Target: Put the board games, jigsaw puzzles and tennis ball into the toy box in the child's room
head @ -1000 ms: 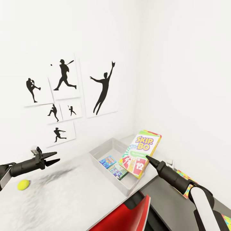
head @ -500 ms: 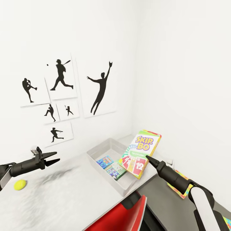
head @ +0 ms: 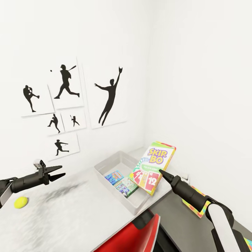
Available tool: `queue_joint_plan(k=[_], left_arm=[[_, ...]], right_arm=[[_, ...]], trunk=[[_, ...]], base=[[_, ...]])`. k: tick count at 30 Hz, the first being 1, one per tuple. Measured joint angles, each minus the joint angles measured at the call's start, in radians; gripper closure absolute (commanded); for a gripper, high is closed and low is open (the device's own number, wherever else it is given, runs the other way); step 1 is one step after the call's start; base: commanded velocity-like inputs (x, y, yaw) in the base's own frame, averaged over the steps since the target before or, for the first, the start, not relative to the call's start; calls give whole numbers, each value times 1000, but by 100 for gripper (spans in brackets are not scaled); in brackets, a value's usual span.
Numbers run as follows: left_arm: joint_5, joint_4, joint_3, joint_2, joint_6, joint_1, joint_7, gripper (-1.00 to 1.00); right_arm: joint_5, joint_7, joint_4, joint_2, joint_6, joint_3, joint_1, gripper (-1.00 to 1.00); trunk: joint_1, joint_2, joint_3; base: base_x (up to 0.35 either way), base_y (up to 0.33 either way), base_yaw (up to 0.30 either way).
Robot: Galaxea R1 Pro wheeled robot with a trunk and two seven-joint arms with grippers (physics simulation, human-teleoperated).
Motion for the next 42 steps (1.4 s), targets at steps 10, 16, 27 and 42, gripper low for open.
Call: queue_joint_plan(k=[10, 16, 27, 42], left_arm=[[0, 0, 0, 0, 0, 0, 0, -100], [0, 0, 0, 0, 0, 0, 0, -100], [0, 0, 0, 0, 0, 0, 0, -100], [-1, 1, 0, 0, 0, 0, 0, -100]], right_arm=[[0, 1, 0, 0, 1, 0, 0, 100], [-1, 0, 0, 0, 0, 0, 0, 100], [-3, 2, 2, 0, -1, -5, 0, 100], [-3, 1, 4, 0, -1, -5, 0, 100]], trunk=[[0, 0, 0], [0, 0, 0], [0, 0, 0], [0, 0, 0]], base=[[4, 0, 198], [0, 0, 96], [0, 0, 4], [19, 0, 0]])
